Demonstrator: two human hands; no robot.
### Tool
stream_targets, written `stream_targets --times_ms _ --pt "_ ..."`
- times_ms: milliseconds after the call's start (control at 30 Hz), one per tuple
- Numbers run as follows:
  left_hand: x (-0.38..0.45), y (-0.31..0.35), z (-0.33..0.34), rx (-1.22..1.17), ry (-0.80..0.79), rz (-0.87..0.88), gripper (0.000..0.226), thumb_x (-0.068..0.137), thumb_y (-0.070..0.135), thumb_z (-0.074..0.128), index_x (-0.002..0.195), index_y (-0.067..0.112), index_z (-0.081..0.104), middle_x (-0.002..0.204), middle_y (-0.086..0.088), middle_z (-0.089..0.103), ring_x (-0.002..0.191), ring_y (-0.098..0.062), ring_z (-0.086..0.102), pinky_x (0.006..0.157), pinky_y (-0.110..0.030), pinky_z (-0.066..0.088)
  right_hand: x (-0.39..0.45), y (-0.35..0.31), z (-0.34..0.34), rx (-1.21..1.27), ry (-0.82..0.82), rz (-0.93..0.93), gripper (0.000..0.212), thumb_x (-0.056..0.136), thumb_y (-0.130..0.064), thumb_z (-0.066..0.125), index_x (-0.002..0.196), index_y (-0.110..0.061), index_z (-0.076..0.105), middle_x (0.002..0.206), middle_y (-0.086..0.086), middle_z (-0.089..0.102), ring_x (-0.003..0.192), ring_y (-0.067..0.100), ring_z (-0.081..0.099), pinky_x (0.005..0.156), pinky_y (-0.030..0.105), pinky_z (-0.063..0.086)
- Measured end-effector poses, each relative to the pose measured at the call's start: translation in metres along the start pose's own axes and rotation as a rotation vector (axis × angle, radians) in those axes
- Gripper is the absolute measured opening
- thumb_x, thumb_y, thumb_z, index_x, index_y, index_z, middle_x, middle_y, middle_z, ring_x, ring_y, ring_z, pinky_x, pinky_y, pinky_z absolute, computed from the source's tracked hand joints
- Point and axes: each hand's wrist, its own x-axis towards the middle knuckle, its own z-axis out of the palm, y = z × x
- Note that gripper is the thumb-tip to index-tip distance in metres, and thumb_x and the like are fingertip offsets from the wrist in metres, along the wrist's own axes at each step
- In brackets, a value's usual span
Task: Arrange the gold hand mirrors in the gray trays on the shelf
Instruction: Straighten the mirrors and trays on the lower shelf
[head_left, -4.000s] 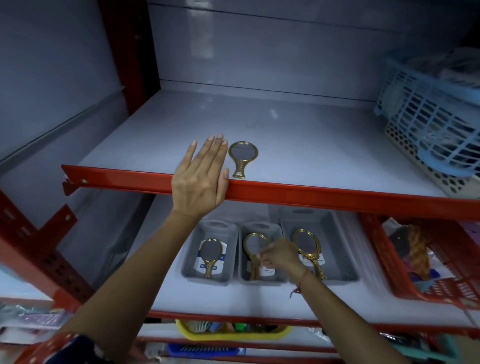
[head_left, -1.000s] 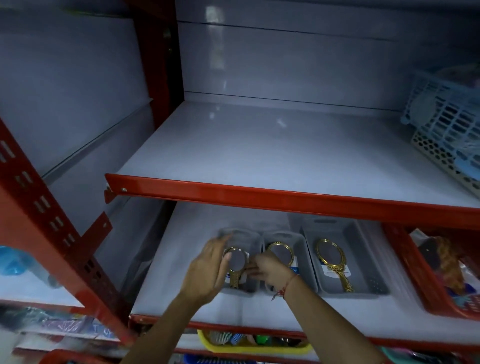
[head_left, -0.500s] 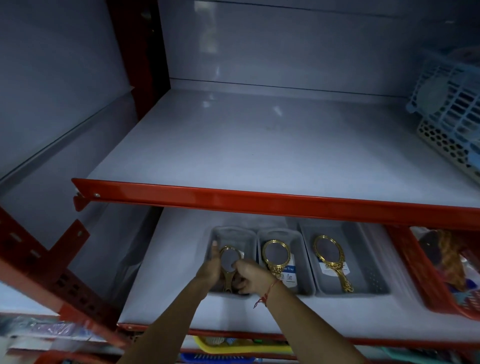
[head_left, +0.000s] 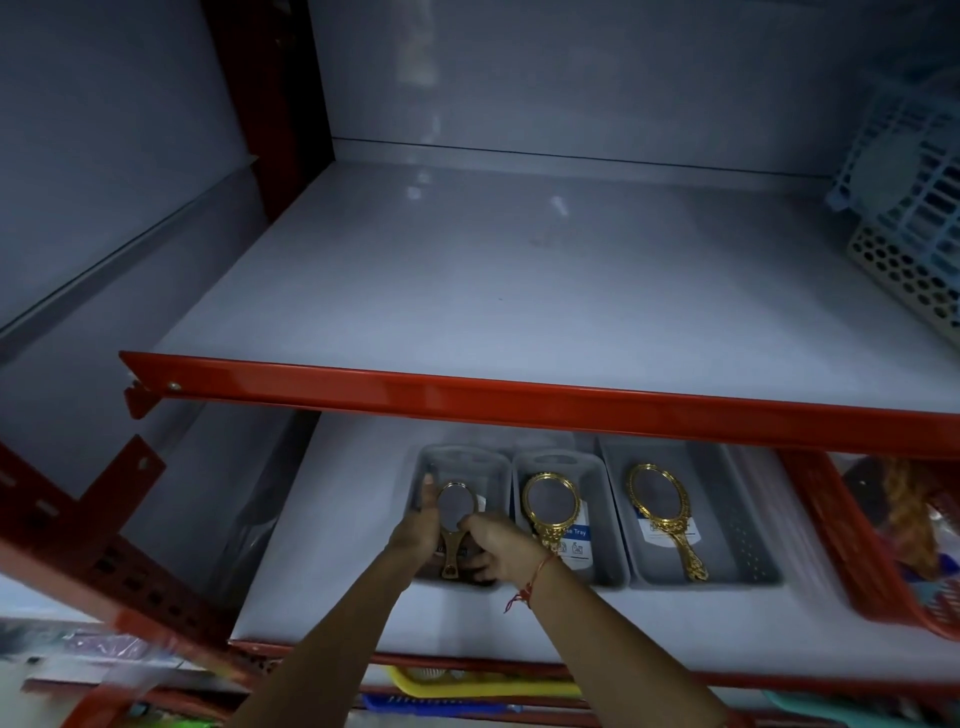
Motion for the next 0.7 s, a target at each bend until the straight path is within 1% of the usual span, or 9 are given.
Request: stream_targets --times_ms 67,133,233,300,400,467,567,667,700 --pt "0.003 0.002 -0.002 0.027 -0.001 0.01 0.148 0.028 0.107 0.004 0.14 0.021 0.048 0.138 -0.017 0.055 0.125 -0.035 0.052 0.109 -0.051 0.041 -0.002 -0.003 -0.002 -0.031 0.003 -0.003 0.044 0.095 -0.02 0.044 0.137 -0.005 0.039 0.129 0.017 0.056 0.121 0.037 0.055 0.104 0.045 0.04" --pt "-0.012 0.012 -0.006 0.081 0.026 0.034 0.124 0.057 0.098 0.002 0.137 0.017 0.051 0.134 -0.018 0.058 0.12 -0.034 0.056 0.106 -0.049 0.045 -0.003 -0.005 -0.007 -0.066 0.012 -0.024 0.048 0.095 -0.026 0.047 0.138 -0.006 0.039 0.127 0.017 0.055 0.117 0.036 0.057 0.1 0.043 0.045" --pt "-0.042 0.033 -0.007 0.183 0.166 0.1 0.095 0.088 0.074 0.007 0.113 0.002 0.063 0.113 -0.021 0.068 0.1 -0.033 0.066 0.095 -0.044 0.053 -0.008 -0.009 -0.024 -0.063 0.044 -0.091 0.044 0.095 -0.029 0.05 0.132 -0.004 0.047 0.122 0.017 0.059 0.103 0.031 0.061 0.095 0.039 0.05" --pt "-0.051 0.042 -0.003 0.228 0.261 0.186 0.082 0.097 0.061 0.011 0.1 0.001 0.066 0.107 -0.021 0.07 0.099 -0.033 0.066 0.092 -0.04 0.053 -0.014 -0.011 -0.043 -0.023 0.076 -0.147 0.039 0.097 -0.026 0.048 0.128 -0.002 0.05 0.125 0.018 0.061 0.101 0.029 0.062 0.086 0.035 0.053" --pt "-0.056 0.056 0.015 -0.06 0.074 0.194 0.063 0.103 0.047 0.022 0.095 0.004 0.067 0.089 -0.012 0.067 0.086 -0.026 0.063 0.078 -0.032 0.05 -0.019 -0.009 -0.081 0.039 0.177 -0.177 0.028 0.097 -0.02 0.047 0.119 -0.005 0.056 0.107 0.015 0.067 0.09 0.026 0.064 0.068 0.027 0.052" --pt "-0.053 0.063 0.036 -0.245 -0.082 0.114 0.059 0.104 0.043 0.028 0.108 -0.004 0.063 0.088 -0.013 0.067 0.085 -0.028 0.064 0.076 -0.032 0.05 -0.016 -0.002 -0.103 0.058 0.255 -0.156 0.025 0.095 -0.018 0.048 0.111 -0.003 0.06 0.101 0.015 0.068 0.08 0.025 0.064 0.059 0.027 0.051" --pt "-0.051 0.064 0.073 -0.227 -0.246 0.01 0.067 0.103 0.05 0.02 0.129 -0.003 0.051 0.119 -0.022 0.063 0.112 -0.036 0.06 0.091 -0.039 0.046 -0.015 0.013 -0.118 0.041 0.303 -0.085 0.019 0.092 -0.017 0.046 0.102 -0.005 0.057 0.093 0.017 0.066 0.065 0.025 0.058 0.05 0.024 0.044" --pt "-0.044 0.055 0.098 -0.155 -0.25 -0.002 0.06 0.103 0.045 0.026 0.124 -0.003 0.054 0.098 -0.013 0.066 0.088 -0.026 0.064 0.079 -0.033 0.051 -0.008 0.025 -0.121 0.026 0.297 -0.017 0.011 0.09 -0.014 0.042 0.088 -0.01 0.052 0.064 0.009 0.05 0.045 0.018 0.043 0.044 0.02 0.036" --pt "-0.043 0.053 0.104 -0.112 -0.227 0.005 0.058 0.103 0.042 0.026 0.13 -0.002 0.052 0.104 -0.013 0.067 0.094 -0.026 0.064 0.083 -0.034 0.052 -0.006 0.028 -0.121 0.025 0.286 -0.01 0.01 0.09 -0.015 0.043 0.09 -0.01 0.052 0.064 0.009 0.05 0.045 0.018 0.045 0.046 0.02 0.04"
